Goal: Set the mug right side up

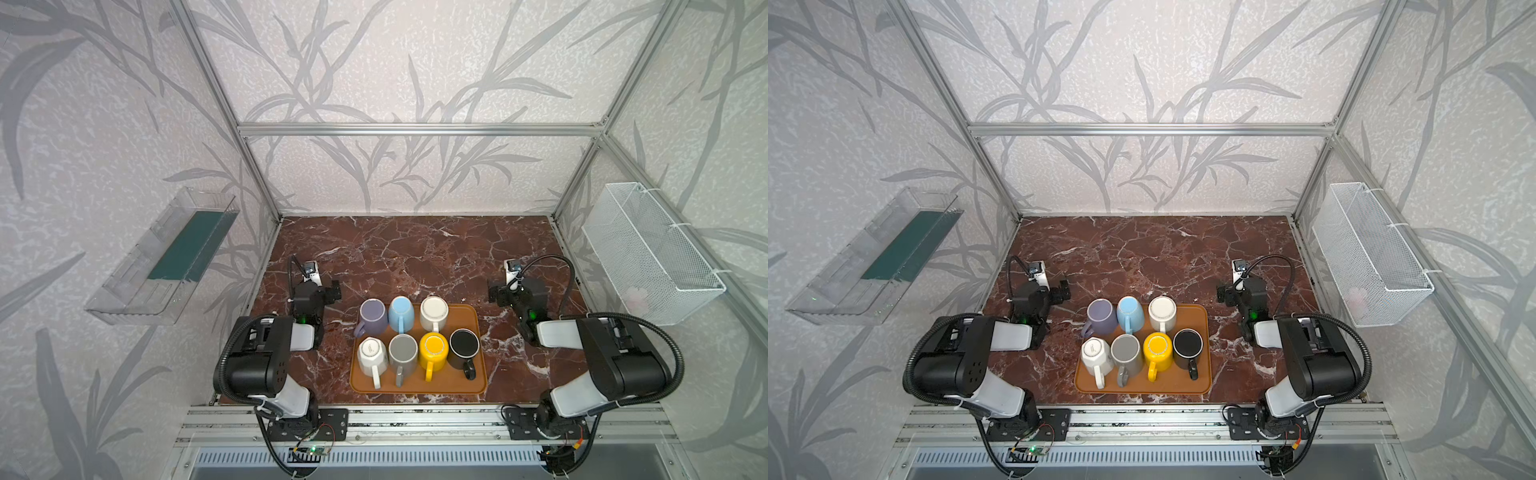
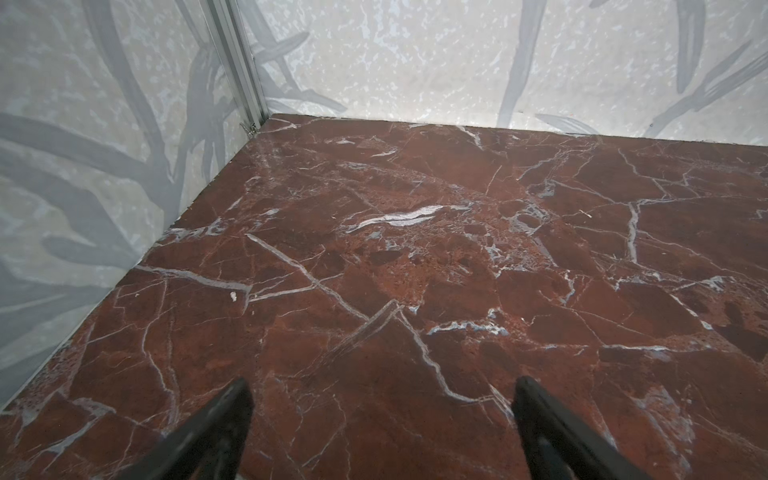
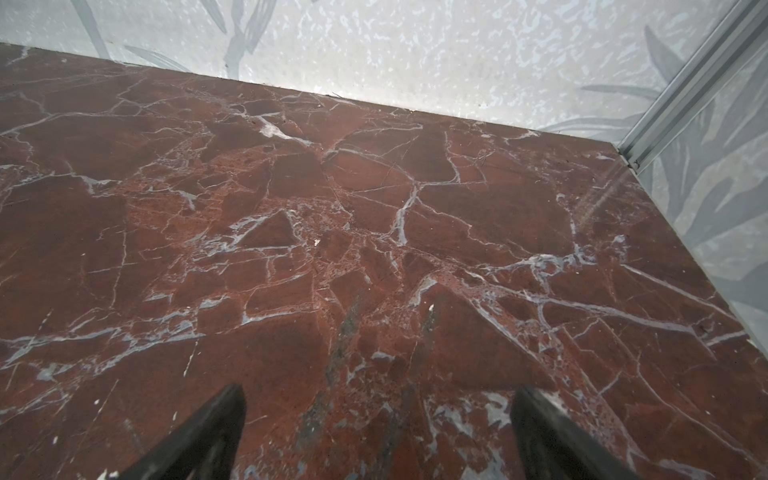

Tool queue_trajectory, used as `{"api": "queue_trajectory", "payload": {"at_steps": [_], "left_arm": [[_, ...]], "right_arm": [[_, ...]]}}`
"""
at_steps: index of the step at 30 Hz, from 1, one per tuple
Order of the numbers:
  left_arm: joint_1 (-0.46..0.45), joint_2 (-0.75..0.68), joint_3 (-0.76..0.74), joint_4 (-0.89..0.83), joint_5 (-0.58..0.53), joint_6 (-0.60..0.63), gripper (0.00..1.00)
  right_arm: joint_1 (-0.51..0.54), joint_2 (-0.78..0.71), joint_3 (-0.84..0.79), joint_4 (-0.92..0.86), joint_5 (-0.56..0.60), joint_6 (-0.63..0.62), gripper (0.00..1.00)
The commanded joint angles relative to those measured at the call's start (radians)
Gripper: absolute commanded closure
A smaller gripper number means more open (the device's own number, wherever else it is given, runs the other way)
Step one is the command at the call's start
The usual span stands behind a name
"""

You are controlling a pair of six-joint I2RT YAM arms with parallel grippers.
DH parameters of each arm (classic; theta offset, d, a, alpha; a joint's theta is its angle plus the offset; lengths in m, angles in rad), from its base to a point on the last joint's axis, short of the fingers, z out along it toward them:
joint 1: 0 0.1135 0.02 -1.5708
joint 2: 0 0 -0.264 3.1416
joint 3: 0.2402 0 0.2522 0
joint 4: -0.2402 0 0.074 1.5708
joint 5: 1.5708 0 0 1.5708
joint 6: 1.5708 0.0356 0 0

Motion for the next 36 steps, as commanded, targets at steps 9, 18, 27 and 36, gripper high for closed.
{"api": "queue_trajectory", "payload": {"at_steps": [9,18,27,36], "left_arm": [[0.008,0.002,0.005,0.029,-0.039,-0.008,0.01],[0.007,0.003,0.017,0.003,-0.038,-0.003,0.01],[0.006,0.005,0.017,0.003,-0.040,-0.003,0.01],[0.006,0.004,0.017,0.002,-0.040,-0.002,0.01]], "right_arm": [[-0.003,-0.006,0.012,-0.003,0.014,0.000,0.01],[-0.004,-0.006,0.011,-0.004,0.013,0.000,0.01],[-0.005,-0.006,0.012,-0.003,0.015,0.003,0.01],[-0.004,-0.006,0.011,-0.003,0.015,0.003,0.01]]}}
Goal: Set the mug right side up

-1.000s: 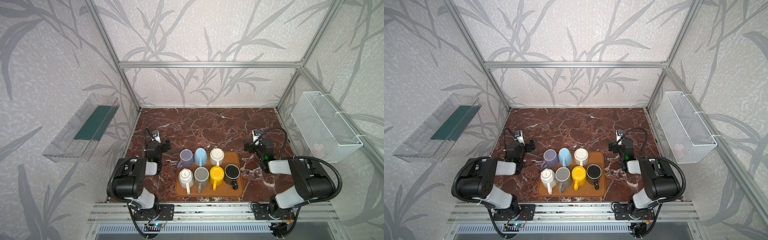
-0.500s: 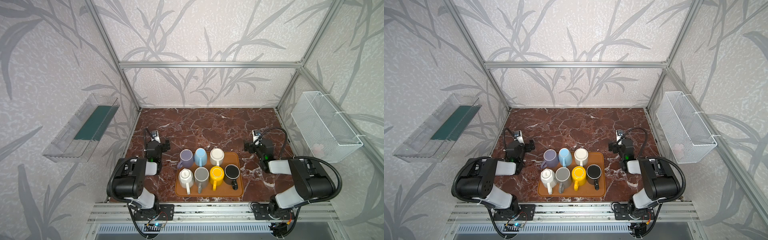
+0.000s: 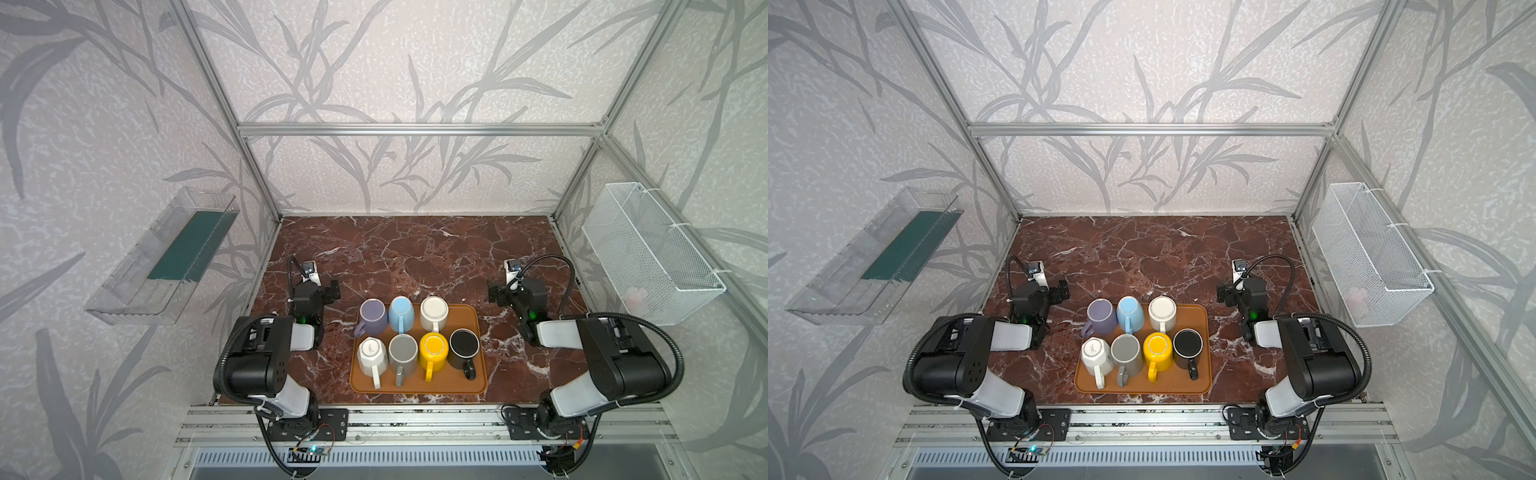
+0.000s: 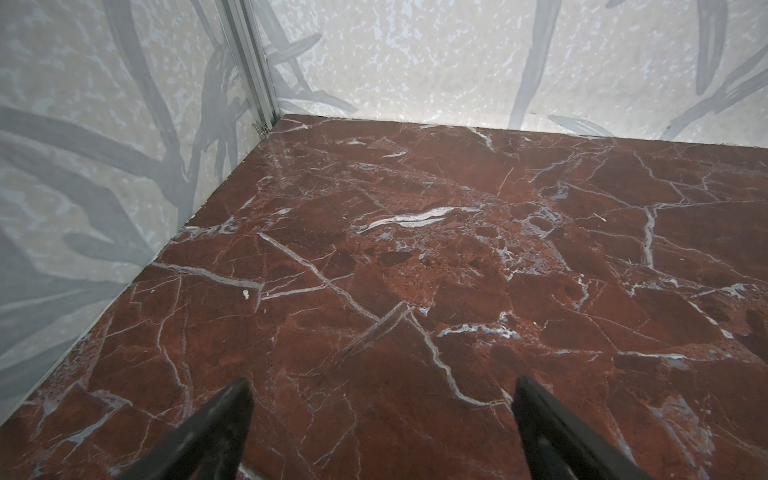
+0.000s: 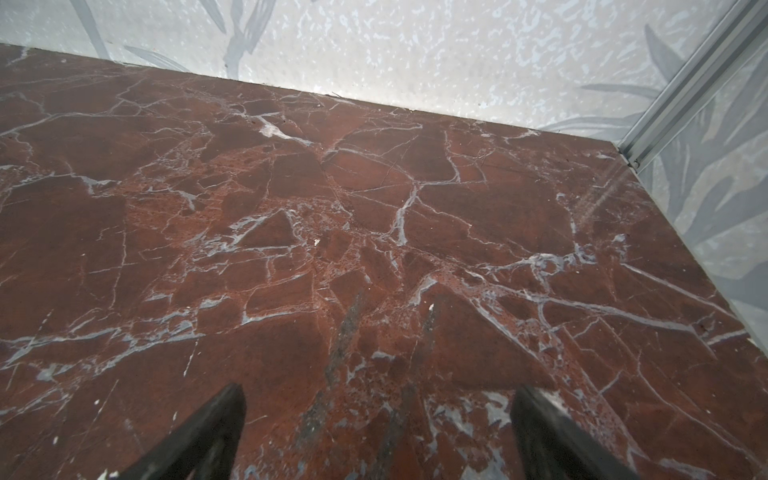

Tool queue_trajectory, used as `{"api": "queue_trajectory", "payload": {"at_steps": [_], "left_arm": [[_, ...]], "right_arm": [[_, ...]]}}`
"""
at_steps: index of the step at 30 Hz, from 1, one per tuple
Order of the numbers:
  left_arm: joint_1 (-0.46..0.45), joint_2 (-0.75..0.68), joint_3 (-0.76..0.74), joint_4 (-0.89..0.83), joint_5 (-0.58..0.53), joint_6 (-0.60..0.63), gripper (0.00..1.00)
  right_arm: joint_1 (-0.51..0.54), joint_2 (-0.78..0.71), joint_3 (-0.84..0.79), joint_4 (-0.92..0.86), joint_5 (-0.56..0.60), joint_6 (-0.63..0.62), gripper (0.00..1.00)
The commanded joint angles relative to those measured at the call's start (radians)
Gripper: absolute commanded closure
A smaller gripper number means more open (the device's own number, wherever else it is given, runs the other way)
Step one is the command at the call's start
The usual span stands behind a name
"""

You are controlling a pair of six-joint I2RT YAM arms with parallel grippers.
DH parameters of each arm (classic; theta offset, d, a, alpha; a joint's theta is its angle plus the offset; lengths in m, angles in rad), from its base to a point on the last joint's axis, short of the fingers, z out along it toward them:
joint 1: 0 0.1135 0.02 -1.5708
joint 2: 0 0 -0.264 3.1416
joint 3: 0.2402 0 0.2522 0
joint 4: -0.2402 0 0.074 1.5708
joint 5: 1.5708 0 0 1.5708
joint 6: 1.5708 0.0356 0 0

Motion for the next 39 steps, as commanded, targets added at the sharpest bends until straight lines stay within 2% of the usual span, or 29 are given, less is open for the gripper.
{"api": "queue_trajectory", "payload": {"at_steps": [1,12,14,18,20,24,27,31,35,39], "left_arm": [[0.005,0.005,0.017,0.002,-0.011,-0.002,0.01],[0.005,0.004,0.017,0.006,-0.010,0.003,0.01],[-0.006,-0.044,0.030,-0.051,-0.045,0.002,0.01],[-0.029,-0.243,0.067,-0.277,-0.124,-0.003,0.01],[-0.036,-0.349,0.118,-0.452,-0.109,-0.018,0.01],[-0.102,-0.493,0.263,-0.800,-0.193,-0.132,0.02],[-0.189,-0.541,0.377,-1.040,-0.297,-0.182,0.05],[-0.246,-0.587,0.484,-1.316,-0.301,-0.289,0.10],[-0.309,-0.644,0.522,-1.511,-0.328,-0.402,0.19],[-0.403,-0.690,0.549,-1.665,-0.376,-0.501,0.20]], "right_arm": [[-0.004,-0.006,0.011,-0.002,0.015,0.002,0.01],[-0.003,-0.009,0.007,0.011,0.016,-0.003,0.00],[-0.002,-0.039,-0.006,0.035,0.043,0.003,0.00],[0.017,-0.150,0.074,-0.232,0.101,0.001,0.00],[0.029,-0.206,0.108,-0.307,0.126,0.010,0.00],[0.046,-0.335,0.225,-0.583,0.086,0.128,0.00],[0.114,-0.407,0.318,-0.766,0.111,0.156,0.00],[0.185,-0.462,0.397,-0.943,0.108,0.200,0.03],[0.204,-0.484,0.423,-1.046,0.080,0.277,0.11],[0.205,-0.450,0.460,-1.113,0.043,0.336,0.14]]}}
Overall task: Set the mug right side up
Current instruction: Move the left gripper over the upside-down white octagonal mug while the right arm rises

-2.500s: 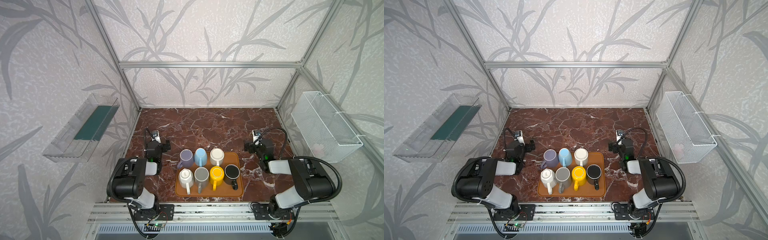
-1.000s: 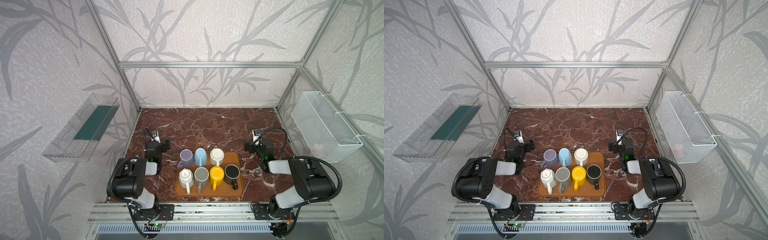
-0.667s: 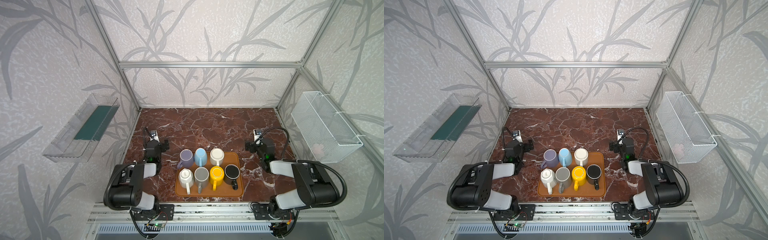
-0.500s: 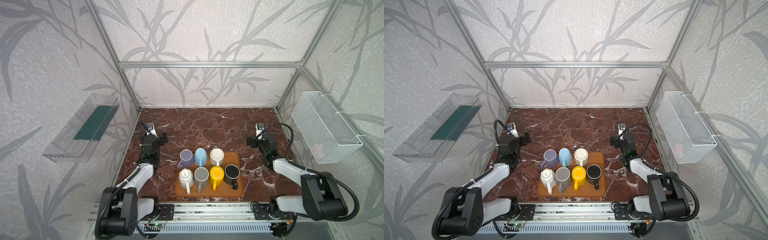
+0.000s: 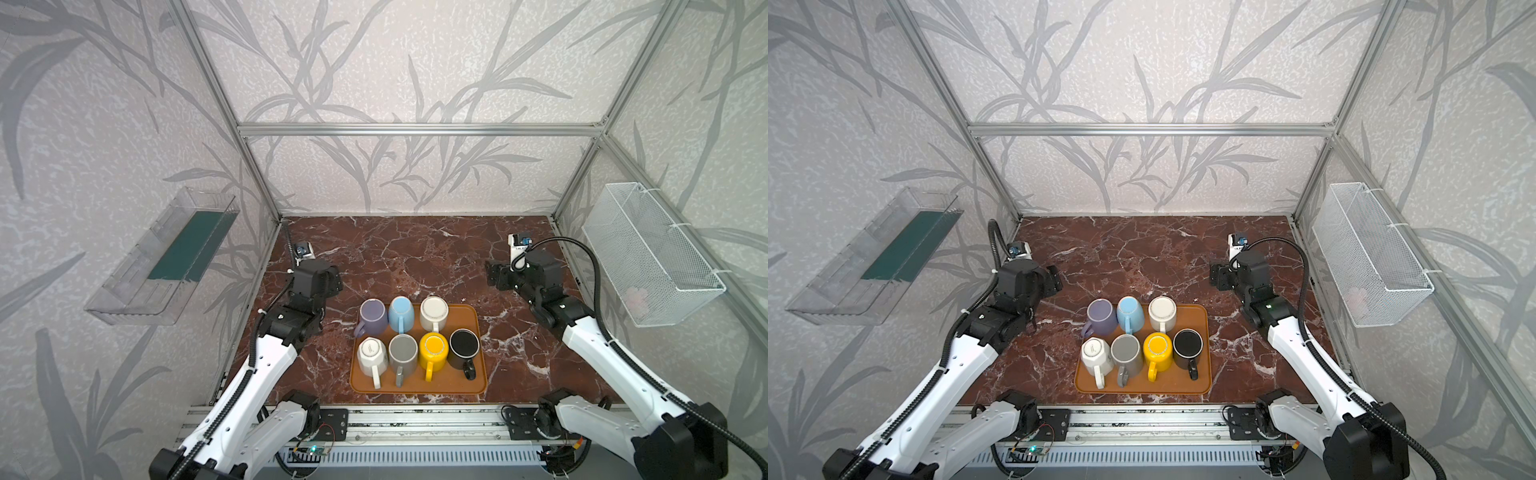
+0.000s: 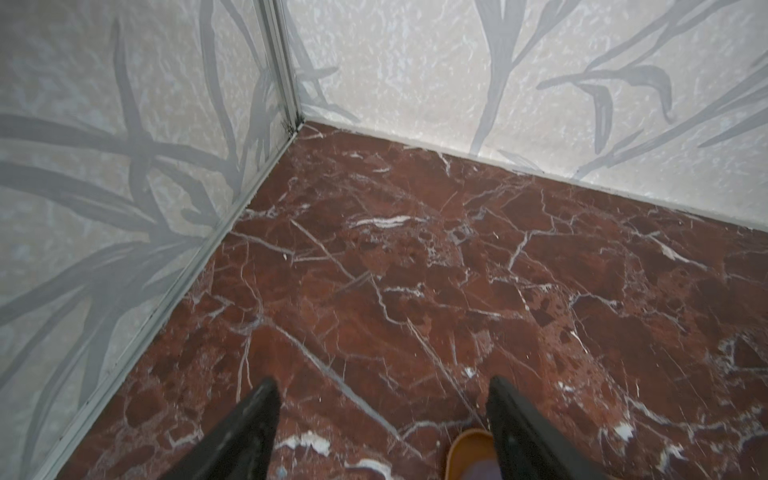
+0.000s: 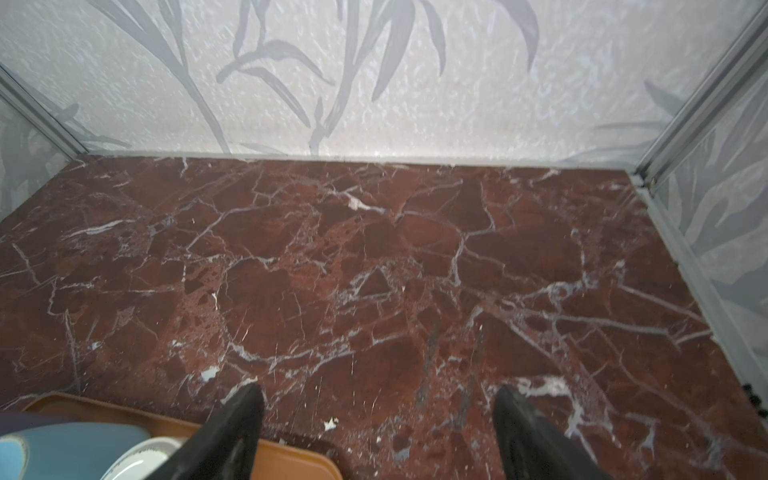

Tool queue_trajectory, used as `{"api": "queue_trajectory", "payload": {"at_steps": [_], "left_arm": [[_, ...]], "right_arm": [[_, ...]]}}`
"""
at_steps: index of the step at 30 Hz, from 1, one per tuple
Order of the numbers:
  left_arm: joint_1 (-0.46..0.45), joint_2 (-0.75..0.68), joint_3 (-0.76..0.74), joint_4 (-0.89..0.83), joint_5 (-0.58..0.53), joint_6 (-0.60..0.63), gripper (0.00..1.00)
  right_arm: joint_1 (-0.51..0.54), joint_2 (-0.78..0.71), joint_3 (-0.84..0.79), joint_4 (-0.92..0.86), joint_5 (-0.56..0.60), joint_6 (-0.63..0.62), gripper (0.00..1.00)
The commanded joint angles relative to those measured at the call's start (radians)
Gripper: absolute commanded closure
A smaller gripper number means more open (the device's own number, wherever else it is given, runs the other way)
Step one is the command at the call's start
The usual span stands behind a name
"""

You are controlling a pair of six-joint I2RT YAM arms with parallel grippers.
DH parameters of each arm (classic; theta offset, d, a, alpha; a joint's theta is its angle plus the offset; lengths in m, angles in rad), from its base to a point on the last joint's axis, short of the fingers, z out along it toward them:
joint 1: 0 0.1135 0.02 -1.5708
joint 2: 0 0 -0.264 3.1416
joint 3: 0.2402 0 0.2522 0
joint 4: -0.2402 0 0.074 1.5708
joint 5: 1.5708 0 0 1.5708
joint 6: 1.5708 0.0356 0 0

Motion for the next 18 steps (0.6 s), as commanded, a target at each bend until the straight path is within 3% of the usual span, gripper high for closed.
{"api": "queue_trajectory", "payload": {"at_steps": [1,8,18], "left_arm": [[-0.074,-0.041,0.053,-0.277,-0.081,-0.162,0.20],[-0.236,-0.052,0.105,-0.558,-0.064,-0.397,0.19],[-0.445,-0.023,0.084,-0.740,0.108,-0.694,0.19]], "right_arm": [[0.004,0.042,0.068,-0.149,-0.045,0.073,0.14],[0.005,0.148,0.150,-0.226,-0.060,0.085,0.11],[0.005,0.250,0.226,-0.304,-0.060,0.089,0.11]]}}
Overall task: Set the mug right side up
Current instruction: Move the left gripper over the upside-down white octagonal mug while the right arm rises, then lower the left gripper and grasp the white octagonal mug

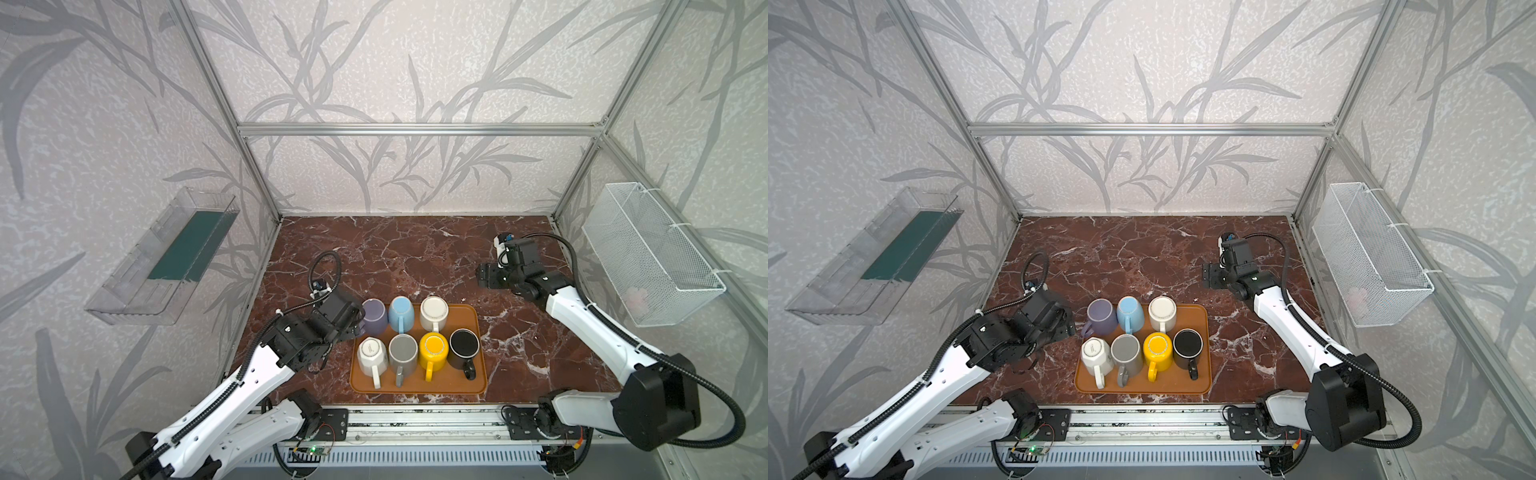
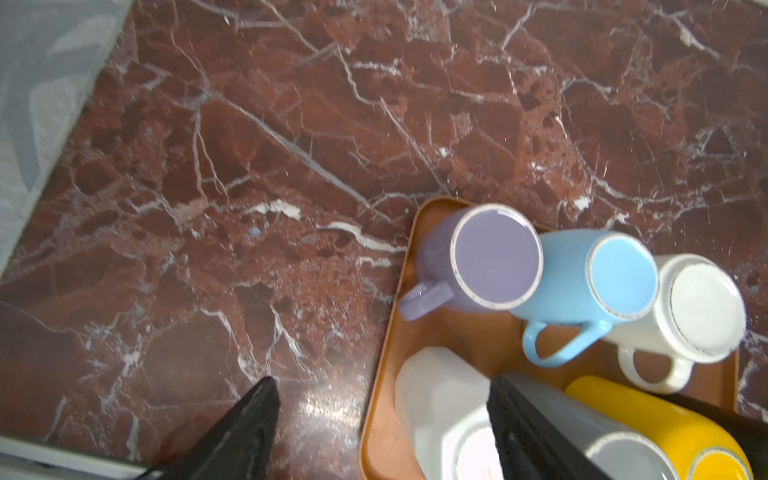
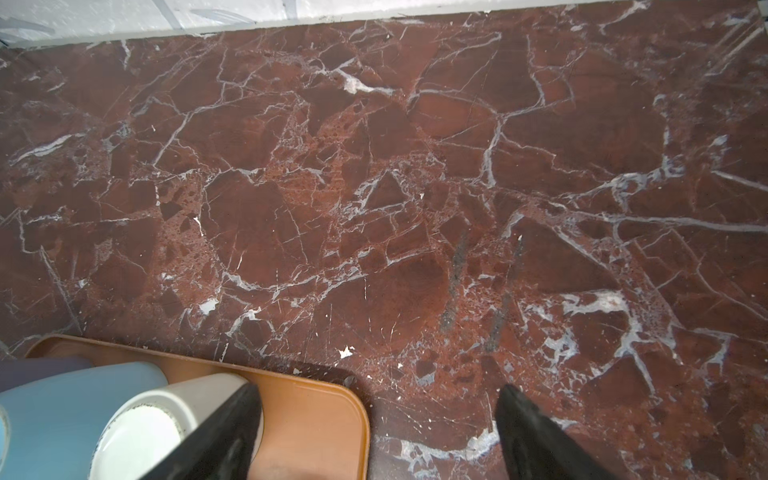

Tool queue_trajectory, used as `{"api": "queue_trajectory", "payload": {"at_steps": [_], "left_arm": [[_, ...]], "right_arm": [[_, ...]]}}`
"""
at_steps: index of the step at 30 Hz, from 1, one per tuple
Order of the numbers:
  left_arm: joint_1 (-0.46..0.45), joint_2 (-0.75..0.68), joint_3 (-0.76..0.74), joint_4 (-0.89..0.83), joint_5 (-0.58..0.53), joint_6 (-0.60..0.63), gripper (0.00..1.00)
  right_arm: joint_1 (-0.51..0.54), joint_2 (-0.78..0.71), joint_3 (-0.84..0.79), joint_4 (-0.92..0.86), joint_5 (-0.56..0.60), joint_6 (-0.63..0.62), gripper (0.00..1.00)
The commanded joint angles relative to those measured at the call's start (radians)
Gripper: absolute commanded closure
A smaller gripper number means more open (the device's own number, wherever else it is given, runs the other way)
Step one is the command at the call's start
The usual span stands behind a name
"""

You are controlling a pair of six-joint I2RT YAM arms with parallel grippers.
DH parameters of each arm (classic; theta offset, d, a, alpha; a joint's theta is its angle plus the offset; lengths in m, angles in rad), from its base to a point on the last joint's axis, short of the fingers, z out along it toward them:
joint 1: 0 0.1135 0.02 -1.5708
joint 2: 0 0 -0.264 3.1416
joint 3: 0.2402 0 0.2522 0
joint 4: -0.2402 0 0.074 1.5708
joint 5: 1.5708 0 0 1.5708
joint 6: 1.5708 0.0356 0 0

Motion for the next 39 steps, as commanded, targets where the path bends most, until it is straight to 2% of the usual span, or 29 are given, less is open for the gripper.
{"api": "queue_trajectory", "payload": {"at_steps": [1,8,11,16,20,25,39], "left_arm": [[-0.068,-0.002,-0.002,-0.141,0.051,-0.182,0.19],[-0.208,0.005,-0.108,-0.063,0.174,-0.294,0.20],[-0.277,0.034,-0.129,-0.037,0.183,-0.335,0.20],[-0.339,0.077,-0.162,0.040,0.202,-0.365,0.21],[-0.359,0.107,-0.201,0.133,0.228,-0.380,0.23],[-0.377,0.143,-0.213,0.166,0.219,-0.388,0.27],[-0.388,0.214,-0.252,0.203,0.205,-0.445,0.48]], "right_arm": [[0.003,0.013,0.033,-0.056,0.001,0.008,0.11],[0.003,0.031,0.032,-0.064,-0.012,0.010,0.12],[0.002,0.029,0.031,-0.072,-0.010,0.011,0.11],[0.003,0.015,0.024,-0.077,-0.002,0.012,0.11],[0.003,0.000,0.019,-0.081,0.004,0.014,0.11],[0.002,-0.023,0.012,-0.100,0.017,0.004,0.11],[0.003,-0.016,0.005,-0.099,0.037,-0.011,0.12]]}}
